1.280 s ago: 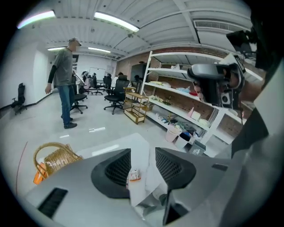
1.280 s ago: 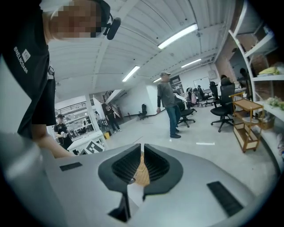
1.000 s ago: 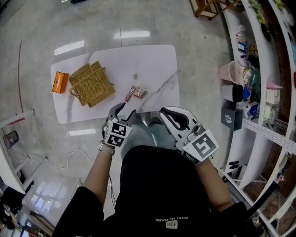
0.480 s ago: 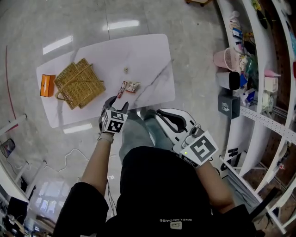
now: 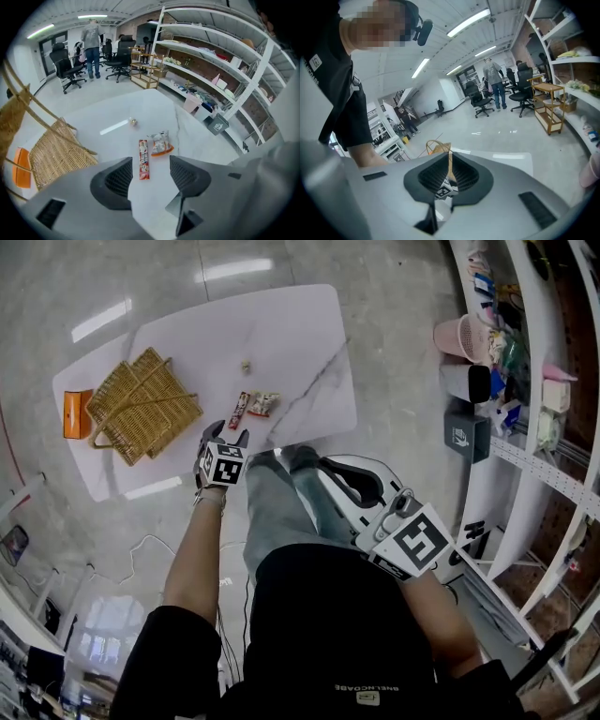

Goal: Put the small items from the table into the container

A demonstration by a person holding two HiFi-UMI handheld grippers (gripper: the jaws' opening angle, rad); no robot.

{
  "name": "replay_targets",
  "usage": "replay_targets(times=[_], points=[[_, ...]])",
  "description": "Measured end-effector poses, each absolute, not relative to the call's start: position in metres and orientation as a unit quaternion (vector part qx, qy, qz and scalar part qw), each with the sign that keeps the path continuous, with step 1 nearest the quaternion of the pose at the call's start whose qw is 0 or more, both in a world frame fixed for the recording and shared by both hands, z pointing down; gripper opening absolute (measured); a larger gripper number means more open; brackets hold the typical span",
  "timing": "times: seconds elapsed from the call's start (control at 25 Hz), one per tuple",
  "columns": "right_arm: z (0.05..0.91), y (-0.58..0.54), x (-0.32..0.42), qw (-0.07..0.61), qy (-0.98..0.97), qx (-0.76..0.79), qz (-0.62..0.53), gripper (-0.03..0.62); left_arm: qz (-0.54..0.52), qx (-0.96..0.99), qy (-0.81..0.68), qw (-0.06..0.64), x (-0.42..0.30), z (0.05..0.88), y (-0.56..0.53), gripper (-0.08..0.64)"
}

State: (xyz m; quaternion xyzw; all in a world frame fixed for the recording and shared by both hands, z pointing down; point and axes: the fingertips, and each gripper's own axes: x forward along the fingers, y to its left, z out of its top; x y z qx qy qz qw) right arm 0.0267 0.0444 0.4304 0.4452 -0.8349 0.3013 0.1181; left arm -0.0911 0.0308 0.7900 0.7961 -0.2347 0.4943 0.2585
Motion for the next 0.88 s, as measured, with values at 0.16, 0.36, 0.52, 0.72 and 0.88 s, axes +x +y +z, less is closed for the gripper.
replay_targets(times=[0.16,0.36,0.52,0.72,0.88], points=[[0.447,0.045,0.03,0.123,-0.827,0.45,0.316,0.014,0.5,0.789,-0.237,0.267,-0.091,0.815,0.022,0.235],[0.466,0.048,0.032,0.126,-0.819,0.454,0.327,0.014,0.512,0.786,-0.221,0.265,-0.089,0.845,0.023,0.235],[0.472,0.05,0.032,0.127,-0.816,0.454,0.335,0.014,0.522,0.779,-0.211,0.276,-0.092,0.866,0.026,0.235],[0.48,0.055,0.033,0.13,-0.81,0.458,0.341,0.014,0.535,0.766,-0.209,0.291,-0.096,0.884,0.03,0.233],[0.481,0.056,0.034,0.129,-0.808,0.461,0.344,0.014,0.548,0.759,-0.208,0.284,-0.1,0.893,0.033,0.225]])
